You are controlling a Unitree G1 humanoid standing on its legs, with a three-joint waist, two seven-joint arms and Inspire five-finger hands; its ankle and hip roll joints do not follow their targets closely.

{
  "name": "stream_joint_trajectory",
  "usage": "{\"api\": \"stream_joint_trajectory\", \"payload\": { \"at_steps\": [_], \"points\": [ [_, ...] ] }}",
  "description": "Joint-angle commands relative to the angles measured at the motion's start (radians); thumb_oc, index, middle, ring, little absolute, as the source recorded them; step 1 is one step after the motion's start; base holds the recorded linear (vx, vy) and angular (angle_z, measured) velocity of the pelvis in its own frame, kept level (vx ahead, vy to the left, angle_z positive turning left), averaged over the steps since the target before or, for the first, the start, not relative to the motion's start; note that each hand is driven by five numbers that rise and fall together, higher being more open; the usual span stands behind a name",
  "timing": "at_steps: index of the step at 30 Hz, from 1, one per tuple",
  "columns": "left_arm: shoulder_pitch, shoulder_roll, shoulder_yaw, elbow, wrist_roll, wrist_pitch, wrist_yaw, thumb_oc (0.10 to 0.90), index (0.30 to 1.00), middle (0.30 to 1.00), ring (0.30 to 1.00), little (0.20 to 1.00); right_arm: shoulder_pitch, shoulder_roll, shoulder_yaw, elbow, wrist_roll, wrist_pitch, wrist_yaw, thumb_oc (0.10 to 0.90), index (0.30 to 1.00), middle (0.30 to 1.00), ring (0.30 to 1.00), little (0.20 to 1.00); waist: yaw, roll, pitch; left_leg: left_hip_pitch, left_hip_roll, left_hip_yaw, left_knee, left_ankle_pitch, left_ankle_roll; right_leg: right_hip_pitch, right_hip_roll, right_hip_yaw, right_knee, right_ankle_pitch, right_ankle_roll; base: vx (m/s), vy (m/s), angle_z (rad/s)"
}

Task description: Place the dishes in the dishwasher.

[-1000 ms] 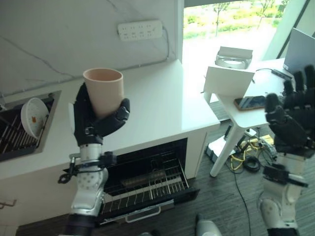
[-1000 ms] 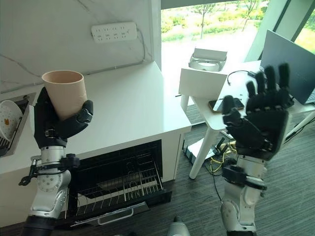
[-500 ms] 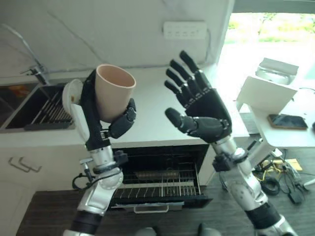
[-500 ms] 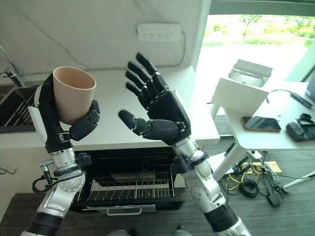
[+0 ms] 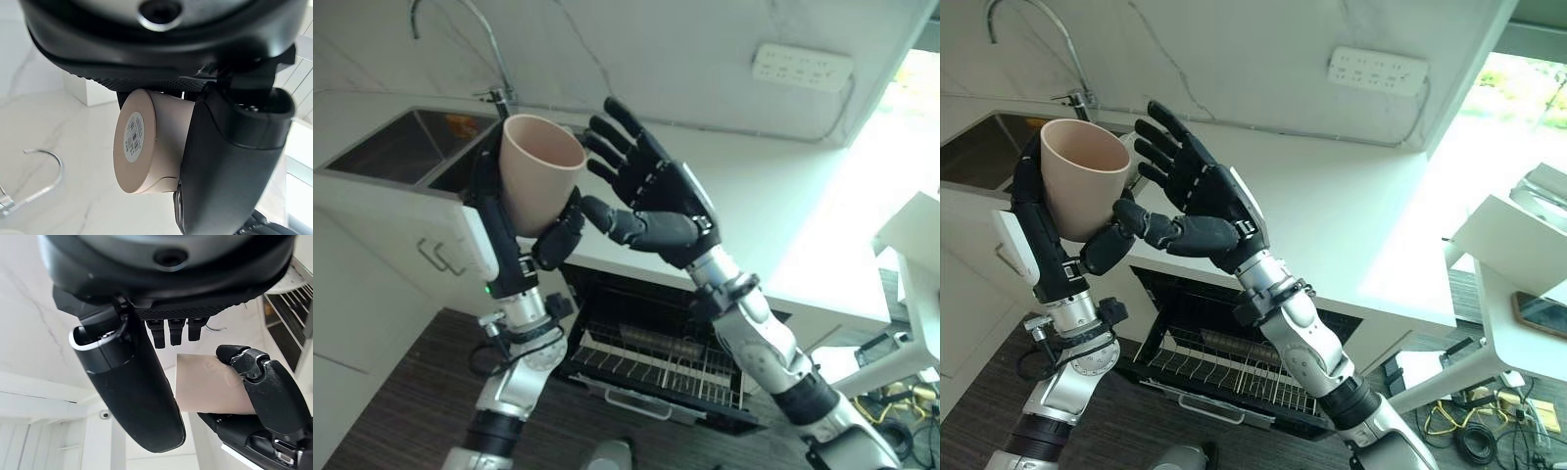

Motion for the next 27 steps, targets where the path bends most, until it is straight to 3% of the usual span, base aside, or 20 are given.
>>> {"api": "stream_joint_trajectory", "payload": {
  "at_steps": [1,5,18,27],
  "points": [
    [-0.134,0.041,-0.016,-0.014,0.05,-0.065,0.063,0.4,0.3,0.3,0.3,0.3,-0.115,0.069,-0.042,-0.023,-0.007,-0.074,0.002,0.8,0.9,0.9,0.9,0.9,0.004,-0.015,-0.067,0.033,0.023,-0.029,0.009,-0.134,-0.032,0.009,-0.034,-0.03,0.049,-0.144,0.031,0.03,-0.006,0.31],
    [-0.149,0.045,-0.03,0.017,0.085,-0.086,0.095,0.4,0.3,0.3,0.3,0.3,-0.151,0.082,-0.028,0.021,0.0,-0.074,-0.006,0.8,0.9,0.9,0.9,0.9,0.035,-0.015,-0.066,0.016,0.019,-0.049,0.009,-0.121,-0.036,0.022,-0.045,-0.063,0.049,-0.142,0.033,0.04,-0.01,0.3],
    [-0.192,0.028,-0.085,0.07,0.134,-0.118,0.101,0.4,0.3,0.3,0.3,0.3,-0.24,0.106,-0.014,0.092,0.038,-0.046,0.008,0.8,0.9,0.9,0.9,0.9,0.072,-0.017,-0.055,0.005,0.02,-0.075,0.009,-0.1,-0.044,0.04,-0.051,-0.1,0.049,-0.138,0.027,0.02,-0.018,0.15],
    [-0.2,0.027,-0.11,0.058,0.13,-0.13,0.072,0.4,0.3,0.3,0.3,0.3,-0.261,0.111,0.014,0.098,0.05,0.056,0.046,0.8,0.9,0.9,0.9,0.9,0.087,-0.021,-0.044,-0.001,0.02,-0.083,0.009,-0.093,-0.047,0.04,-0.059,-0.115,0.049,-0.131,0.029,0.0,0.001,0.06]
  ]
}}
